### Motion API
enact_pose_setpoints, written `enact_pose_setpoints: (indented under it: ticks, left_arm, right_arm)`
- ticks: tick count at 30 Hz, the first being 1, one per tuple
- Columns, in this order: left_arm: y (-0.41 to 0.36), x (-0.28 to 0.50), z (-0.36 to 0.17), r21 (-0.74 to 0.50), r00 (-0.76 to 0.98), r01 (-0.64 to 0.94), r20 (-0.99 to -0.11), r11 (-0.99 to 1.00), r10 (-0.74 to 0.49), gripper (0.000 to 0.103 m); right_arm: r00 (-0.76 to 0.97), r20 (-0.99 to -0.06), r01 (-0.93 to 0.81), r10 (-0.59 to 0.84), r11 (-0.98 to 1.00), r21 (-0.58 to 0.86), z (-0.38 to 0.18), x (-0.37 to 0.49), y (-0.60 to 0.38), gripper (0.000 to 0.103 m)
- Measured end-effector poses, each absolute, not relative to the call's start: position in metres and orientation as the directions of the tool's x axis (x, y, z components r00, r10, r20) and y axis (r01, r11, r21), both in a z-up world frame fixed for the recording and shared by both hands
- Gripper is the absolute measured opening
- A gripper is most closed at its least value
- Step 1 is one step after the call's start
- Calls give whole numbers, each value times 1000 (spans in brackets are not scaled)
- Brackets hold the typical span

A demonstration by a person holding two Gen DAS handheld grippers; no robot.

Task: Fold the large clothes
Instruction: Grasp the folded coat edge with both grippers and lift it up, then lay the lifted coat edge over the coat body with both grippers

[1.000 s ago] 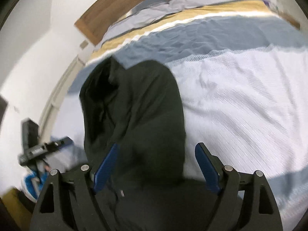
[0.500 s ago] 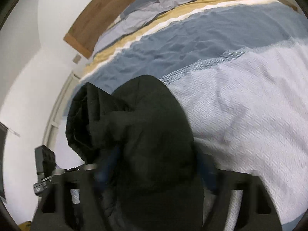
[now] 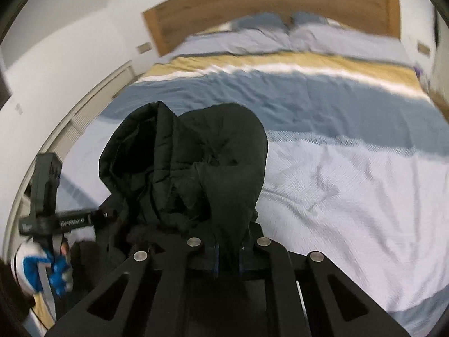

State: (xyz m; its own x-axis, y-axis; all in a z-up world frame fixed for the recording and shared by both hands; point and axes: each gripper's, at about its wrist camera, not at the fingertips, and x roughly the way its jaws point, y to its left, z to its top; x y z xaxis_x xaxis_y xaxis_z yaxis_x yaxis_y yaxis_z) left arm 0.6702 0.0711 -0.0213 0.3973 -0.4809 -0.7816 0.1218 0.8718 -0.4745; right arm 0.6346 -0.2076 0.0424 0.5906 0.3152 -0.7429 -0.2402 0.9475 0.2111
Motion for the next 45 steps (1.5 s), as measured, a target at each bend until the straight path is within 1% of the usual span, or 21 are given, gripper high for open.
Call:
enact_pose_setpoints:
  ticks: [3, 6, 7, 11, 13, 15, 17, 19, 22, 26, 27, 28, 30, 31, 36, 40, 42, 45]
  left_arm:
    - [83, 624, -8, -463, 433, 166, -759, 871, -486, 6]
    - [91, 581, -8, -461, 437, 180, -754, 869, -490, 6]
    - [92, 572, -11, -451, 436, 184, -759, 873, -484, 6]
    - [100, 529, -38, -452, 401, 159, -783, 878, -476, 6]
    - [103, 514, -51, -453, 397, 140, -789, 880, -469, 6]
    - [105, 501, -65, -430, 387, 128, -808, 893, -445, 5]
    - [109, 491, -75, -442, 377, 102, -812, 891, -446, 5]
    - [110, 486, -75, -449, 373, 93, -811, 888, -450, 5]
    - [109, 482, -67, -421, 372, 97, -825, 902, -425, 5]
    - [113, 482, -52, -410, 370, 90, -833, 908, -412, 5]
    - [114, 480, -48, -407, 370, 87, -834, 909, -409, 5]
    - [121, 476, -48, -406, 370, 85, -835, 910, -407, 6]
    - [135, 471, -39, -401, 368, 72, -840, 913, -398, 6]
    - [140, 471, -36, -400, 370, 69, -841, 914, -395, 6]
    - [180, 450, 0, -399, 400, 43, -833, 916, -381, 7]
    - [185, 454, 32, -414, 442, 34, -810, 910, -385, 7]
    - [178, 462, 52, -435, 464, 52, -787, 899, -407, 8]
    - [148, 488, 74, -448, 482, 112, -756, 887, -443, 16]
  right_arm:
    - [612, -718, -292, 332, 938, 185, 61, 586, -203, 9]
    - [610, -709, -308, 354, 930, 200, 65, 537, -204, 9]
    - [605, -706, -300, 367, 927, 224, 61, 516, -208, 9]
    - [580, -724, -227, 374, 928, 296, 28, 472, -222, 9]
    - [555, -743, -152, 374, 924, 351, -4, 450, -231, 9]
    - [538, -763, -110, 359, 927, 358, -26, 436, -235, 9]
    - [526, -771, -65, 359, 921, 385, -47, 425, -240, 9]
    - [532, -766, -36, 360, 914, 405, -53, 423, -243, 9]
    - [537, -767, -29, 351, 917, 399, -49, 426, -243, 9]
    - [527, -784, -42, 328, 931, 362, -39, 428, -238, 16]
    - [526, -787, -44, 322, 934, 353, -38, 427, -237, 23]
    - [523, -791, -45, 319, 937, 347, -34, 426, -238, 27]
    - [511, -796, -51, 323, 937, 347, -28, 419, -240, 41]
    - [500, -802, -65, 327, 938, 342, -24, 415, -241, 43]
    - [468, -822, -103, 325, 944, 314, 1, 373, -262, 49]
    - [478, -825, -111, 300, 953, 282, 27, 369, -275, 50]
    - [506, -808, -117, 301, 953, 281, 46, 379, -276, 51]
    - [559, -761, -139, 330, 942, 306, 71, 412, -267, 54]
